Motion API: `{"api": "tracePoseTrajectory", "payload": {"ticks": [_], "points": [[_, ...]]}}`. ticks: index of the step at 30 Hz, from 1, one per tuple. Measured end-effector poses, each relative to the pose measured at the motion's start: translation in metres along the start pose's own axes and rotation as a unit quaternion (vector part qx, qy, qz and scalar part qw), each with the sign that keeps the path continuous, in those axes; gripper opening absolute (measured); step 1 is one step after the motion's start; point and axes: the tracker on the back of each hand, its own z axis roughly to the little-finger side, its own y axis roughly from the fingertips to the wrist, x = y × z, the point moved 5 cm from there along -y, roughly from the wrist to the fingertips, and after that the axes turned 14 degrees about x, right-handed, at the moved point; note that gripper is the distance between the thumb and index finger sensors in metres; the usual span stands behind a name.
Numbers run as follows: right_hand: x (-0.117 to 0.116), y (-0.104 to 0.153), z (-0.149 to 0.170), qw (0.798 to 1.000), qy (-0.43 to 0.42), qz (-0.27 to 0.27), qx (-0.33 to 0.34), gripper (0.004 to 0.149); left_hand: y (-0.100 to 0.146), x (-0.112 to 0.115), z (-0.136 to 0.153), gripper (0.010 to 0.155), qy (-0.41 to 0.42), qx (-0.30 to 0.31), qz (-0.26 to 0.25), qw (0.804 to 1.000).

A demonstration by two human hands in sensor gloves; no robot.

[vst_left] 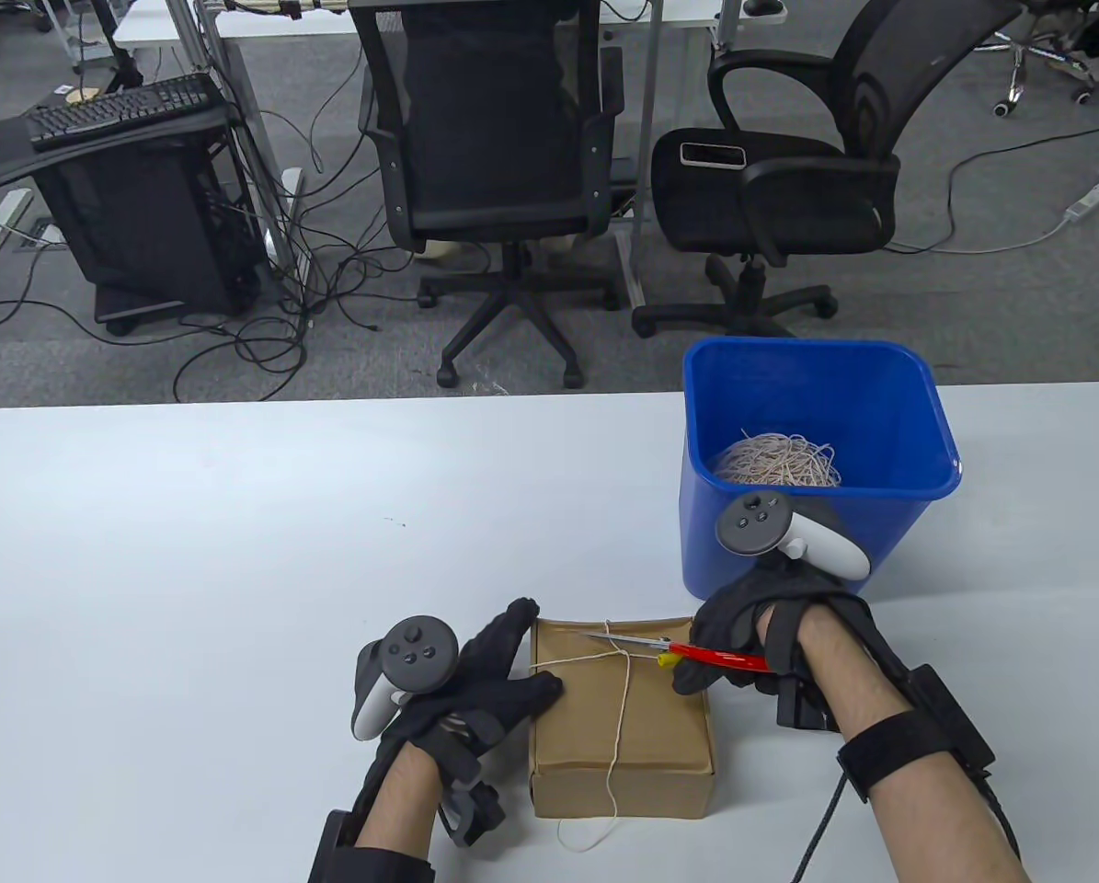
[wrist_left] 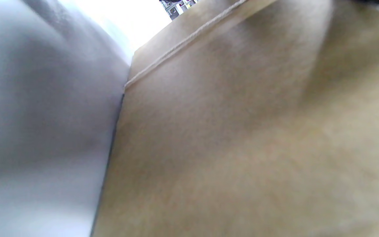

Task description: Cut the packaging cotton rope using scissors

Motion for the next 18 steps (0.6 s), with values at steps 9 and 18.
{"api": "tracePoseTrajectory", "payload": {"ticks": [9, 18], "points": [[-0.007, 0.006, 0.013, 0.997, -0.073, -0.006, 0.021, 0.088, 0.000, 0.001, 0.001, 0.091, 0.005, -0.001, 0.001, 1.000], [-0.005, 0.004, -0.004, 0.995, -0.009, 0.054, 0.080, 0.077, 0.000, 0.001, 0.002, 0.091, 0.003, -0.001, 0.000, 1.000]]}}
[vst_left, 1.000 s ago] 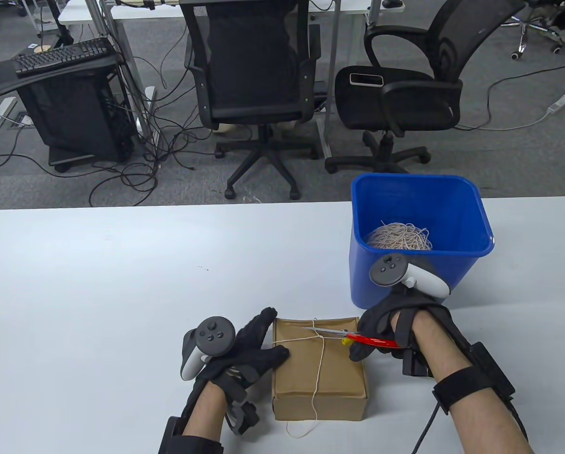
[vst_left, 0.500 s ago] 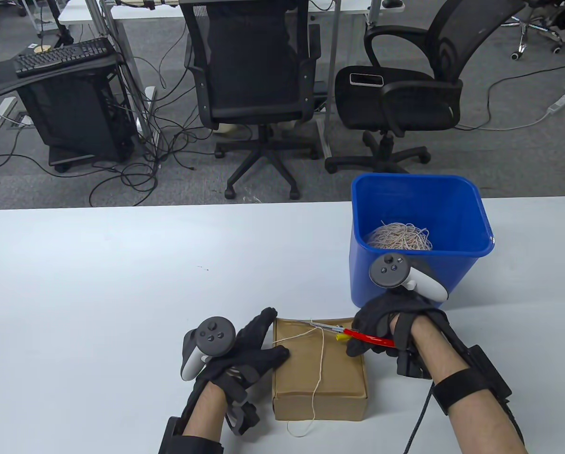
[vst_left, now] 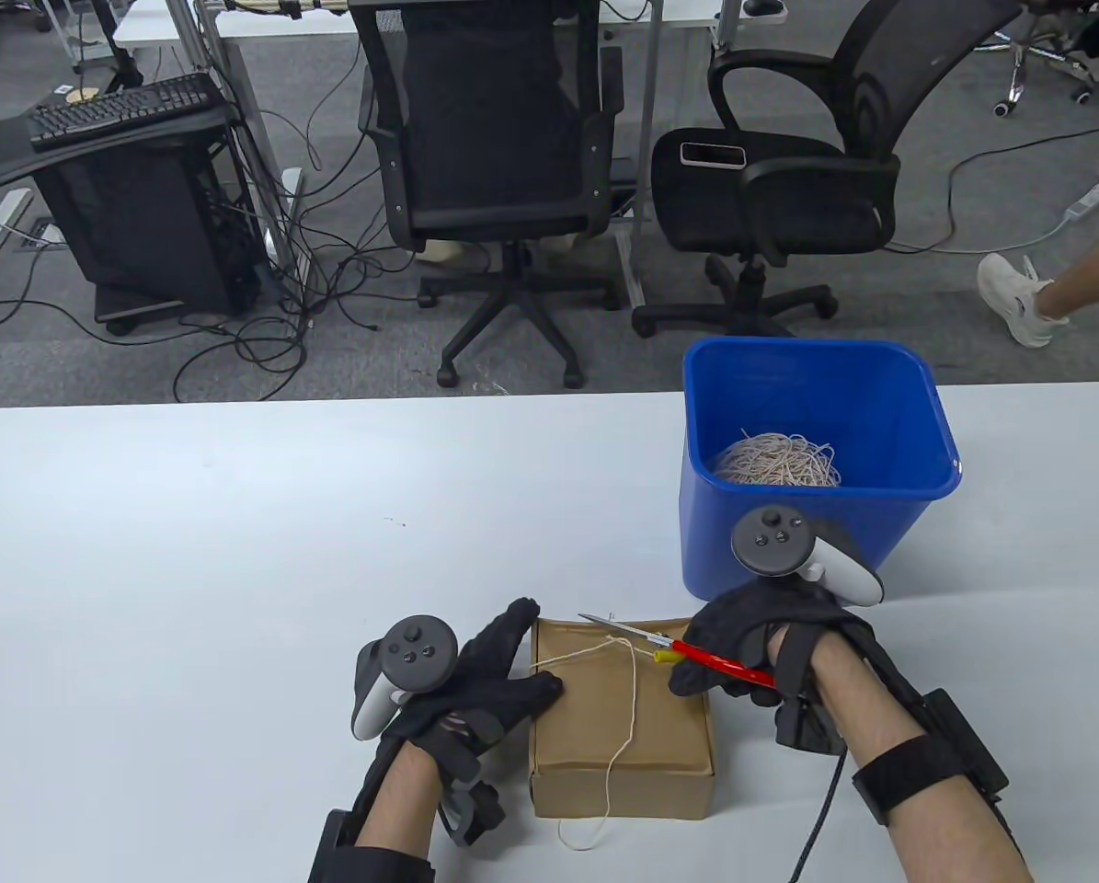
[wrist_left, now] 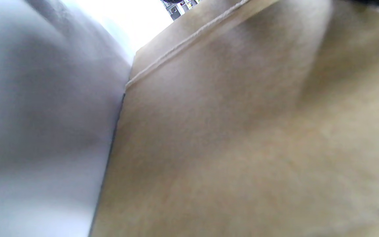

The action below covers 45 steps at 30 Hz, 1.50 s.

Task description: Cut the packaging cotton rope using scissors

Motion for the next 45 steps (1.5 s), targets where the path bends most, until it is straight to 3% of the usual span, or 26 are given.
{"api": "tracePoseTrajectory", "payload": {"ticks": [6, 9, 13, 14, 22, 24, 29, 30, 34, 37, 40, 45], "points": [[-0.003, 0.000, -0.005, 0.997, -0.031, 0.041, 0.058, 0.079, 0.000, 0.000, 0.000, 0.091, 0.003, 0.000, 0.000, 1.000], [-0.001, 0.007, -0.010, 0.988, -0.042, 0.106, 0.104, 0.079, 0.000, 0.000, 0.000, 0.091, 0.005, 0.000, 0.001, 1.000], [-0.003, 0.024, -0.014, 0.966, -0.079, 0.188, 0.161, 0.079, 0.000, 0.000, 0.001, 0.091, 0.006, 0.000, 0.001, 1.000], [-0.002, 0.030, -0.014, 0.952, -0.100, 0.225, 0.180, 0.078, 0.000, 0.000, 0.001, 0.091, 0.006, -0.001, 0.000, 1.000], [-0.002, 0.065, 0.005, 0.888, -0.155, 0.370, 0.227, 0.079, -0.001, 0.000, 0.002, 0.091, 0.006, -0.001, 0.001, 1.000], [0.001, 0.075, 0.009, 0.883, -0.145, 0.393, 0.212, 0.079, -0.001, 0.000, 0.002, 0.091, 0.007, -0.001, 0.001, 1.000], [0.016, 0.114, 0.030, 0.811, -0.150, 0.532, 0.188, 0.078, -0.001, 0.000, 0.002, 0.091, 0.009, -0.001, 0.000, 1.000], [0.018, 0.125, 0.036, 0.788, -0.160, 0.567, 0.182, 0.078, -0.001, -0.001, 0.002, 0.090, 0.008, -0.001, 0.000, 1.000], [0.023, 0.158, 0.059, 0.730, -0.179, 0.647, 0.129, 0.078, -0.001, -0.001, 0.002, 0.091, 0.007, -0.002, -0.001, 1.000], [0.029, 0.173, 0.067, 0.738, -0.128, 0.657, 0.087, 0.079, -0.001, -0.001, 0.003, 0.090, 0.006, -0.002, -0.001, 1.000], [0.032, 0.187, 0.079, 0.725, -0.071, 0.683, 0.046, 0.078, 0.000, -0.001, 0.003, 0.090, 0.009, -0.002, -0.002, 1.000], [0.028, 0.191, 0.106, 0.746, -0.054, 0.660, -0.073, 0.078, 0.000, -0.001, 0.003, 0.090, 0.008, -0.002, -0.002, 1.000]]}}
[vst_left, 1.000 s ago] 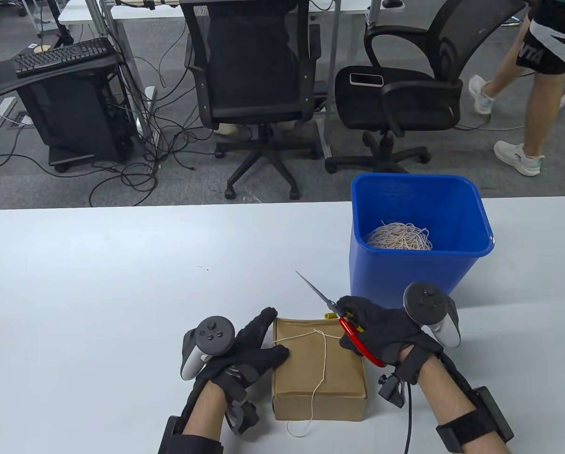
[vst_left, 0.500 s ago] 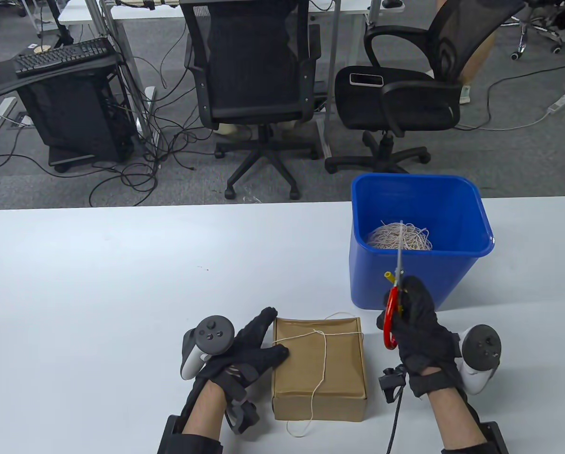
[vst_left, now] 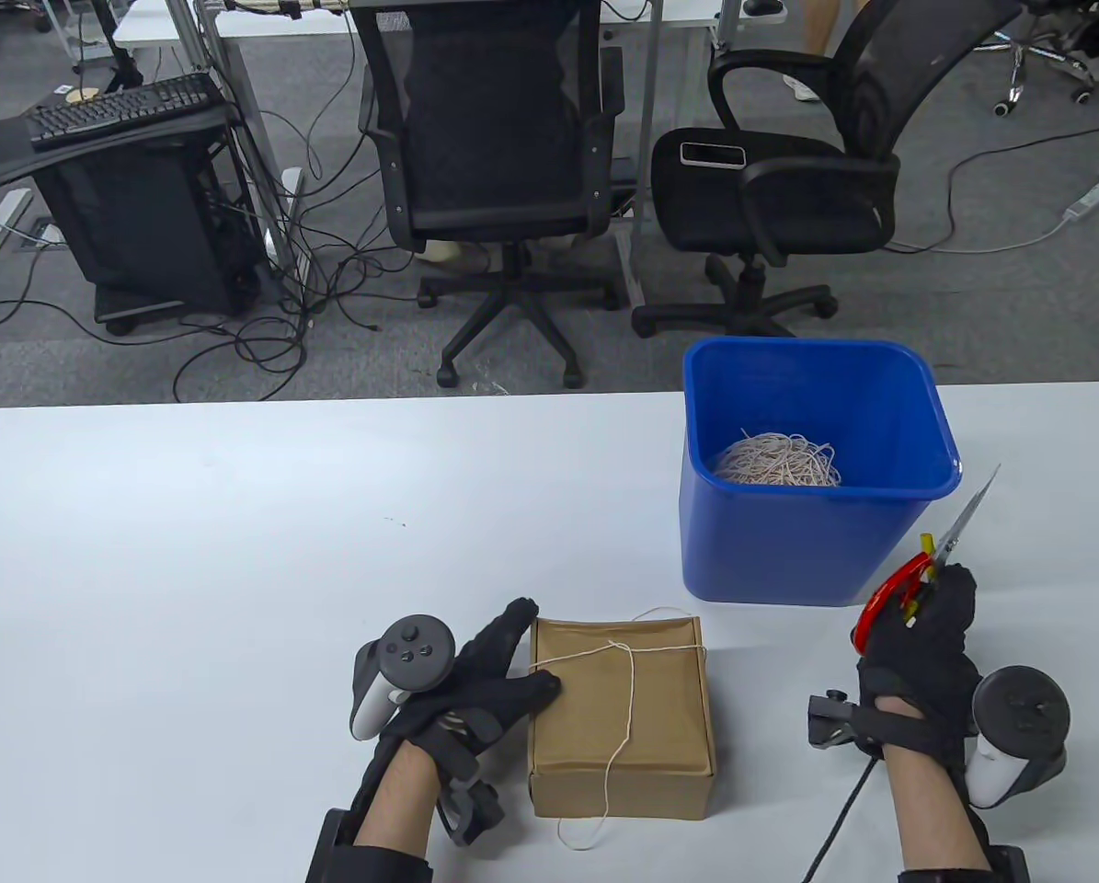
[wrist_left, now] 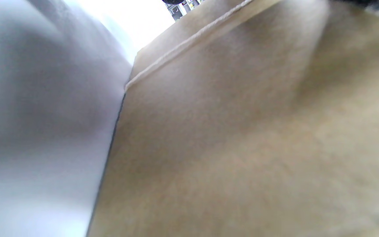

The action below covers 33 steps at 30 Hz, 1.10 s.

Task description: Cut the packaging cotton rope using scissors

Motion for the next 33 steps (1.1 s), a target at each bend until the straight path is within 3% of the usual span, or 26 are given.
{"api": "tracePoseTrajectory", "payload": {"ticks": [5, 9, 16, 21, 26, 29, 33], "points": [[-0.003, -0.002, 0.023, 0.980, 0.164, -0.080, -0.080, 0.075, 0.000, 0.000, 0.000, 0.090, 0.001, 0.000, 0.000, 1.000], [-0.007, -0.002, 0.032, 0.938, 0.282, -0.162, -0.120, 0.072, 0.000, 0.000, 0.000, 0.090, 0.001, 0.001, -0.001, 1.000], [-0.020, 0.000, 0.041, 0.901, 0.361, -0.207, -0.122, 0.068, 0.000, 0.000, 0.000, 0.090, 0.002, 0.001, -0.002, 1.000], [-0.033, 0.001, 0.041, 0.857, 0.420, -0.271, -0.126, 0.069, 0.001, 0.000, 0.001, 0.090, 0.002, 0.001, -0.003, 1.000], [-0.034, 0.002, 0.046, 0.852, 0.422, -0.280, -0.135, 0.068, 0.000, 0.001, 0.001, 0.090, 0.004, 0.001, -0.003, 1.000], [-0.038, 0.002, 0.044, 0.827, 0.451, -0.309, -0.128, 0.069, 0.000, 0.001, 0.001, 0.090, 0.005, 0.001, -0.003, 1.000], [-0.037, 0.002, 0.029, 0.839, 0.440, -0.300, -0.107, 0.067, 0.000, 0.001, 0.001, 0.090, 0.007, 0.002, -0.003, 1.000]]}}
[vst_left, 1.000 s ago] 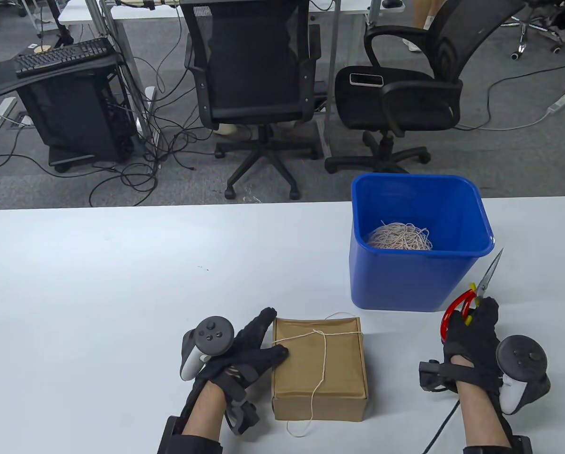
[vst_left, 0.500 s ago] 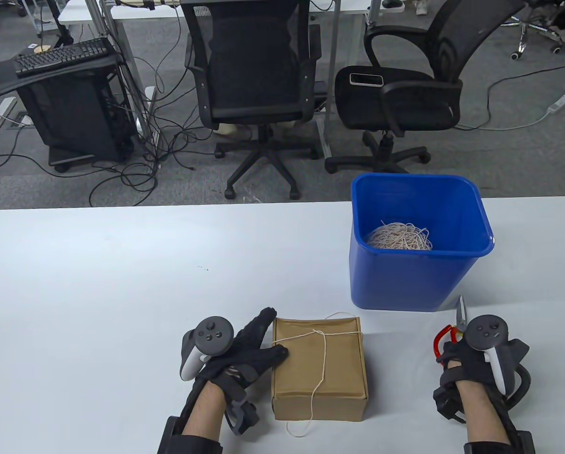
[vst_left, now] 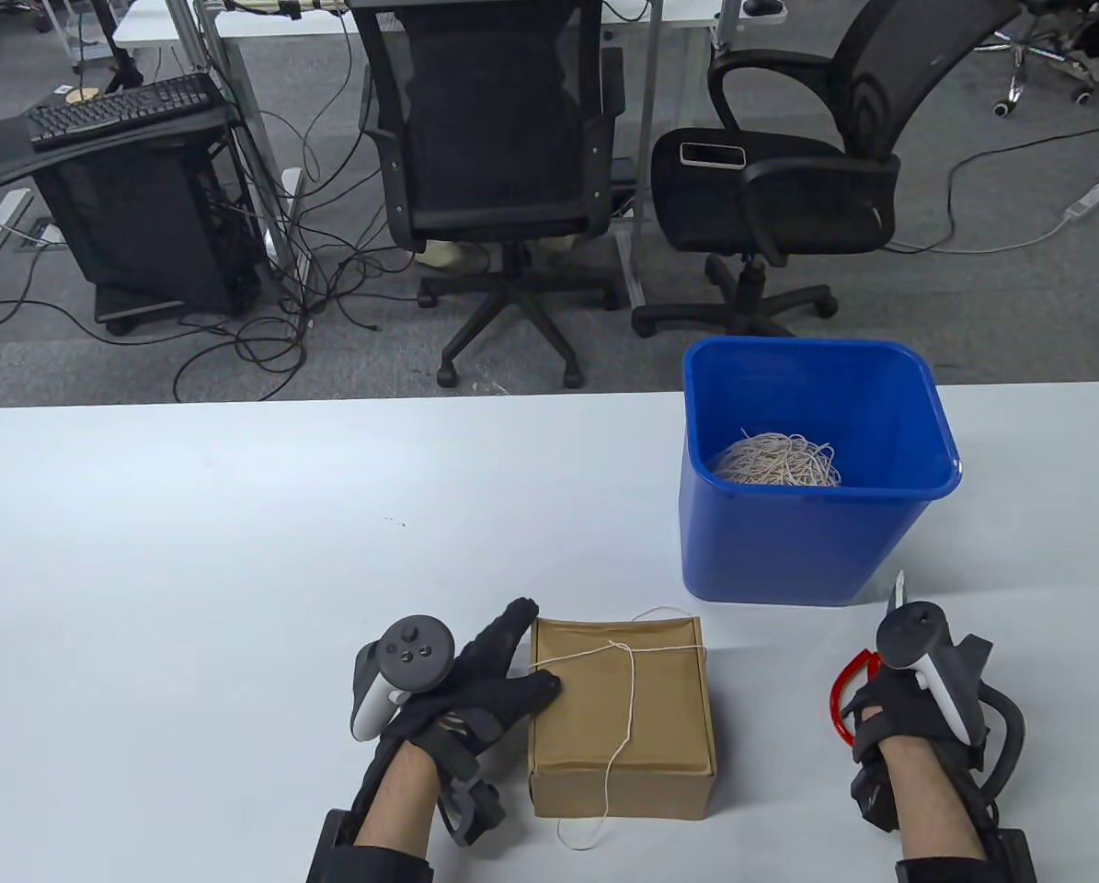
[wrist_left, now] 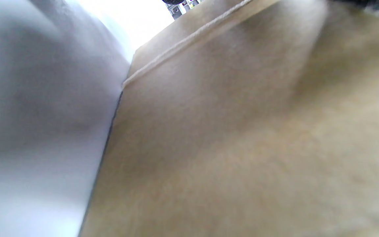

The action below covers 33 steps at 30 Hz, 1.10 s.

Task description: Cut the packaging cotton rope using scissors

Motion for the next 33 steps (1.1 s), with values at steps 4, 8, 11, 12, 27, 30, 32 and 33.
{"api": "tracePoseTrajectory", "payload": {"ticks": [4, 8, 11, 12, 27, 30, 32, 33], "points": [[0.041, 0.020, -0.046, 0.983, -0.067, 0.081, 0.153, 0.057, 0.000, 0.000, 0.000, 0.090, 0.002, 0.000, 0.001, 1.000], [0.054, 0.061, -0.136, 0.852, -0.188, 0.086, 0.481, 0.060, 0.000, 0.000, 0.000, 0.090, 0.004, 0.000, 0.001, 1.000], [0.044, 0.081, -0.177, 0.823, -0.137, 0.044, 0.550, 0.077, 0.000, 0.000, 0.000, 0.090, 0.002, 0.000, 0.001, 1.000], [0.037, 0.085, -0.191, 0.815, -0.108, 0.010, 0.569, 0.083, 0.000, 0.000, 0.000, 0.090, 0.001, 0.000, 0.002, 1.000], [-0.031, 0.068, -0.231, 0.799, 0.049, -0.305, 0.516, 0.134, -0.002, 0.002, 0.001, 0.090, 0.005, -0.001, 0.009, 1.000], [-0.048, 0.076, -0.242, 0.787, 0.118, -0.317, 0.516, 0.144, -0.002, 0.003, 0.002, 0.090, 0.006, 0.000, 0.008, 1.000], [-0.056, 0.079, -0.247, 0.780, 0.135, -0.317, 0.522, 0.145, -0.002, 0.004, 0.002, 0.090, 0.015, -0.001, 0.009, 1.000], [-0.056, 0.078, -0.248, 0.778, 0.134, -0.317, 0.525, 0.145, -0.002, 0.004, 0.002, 0.090, 0.015, -0.001, 0.008, 1.000]]}}
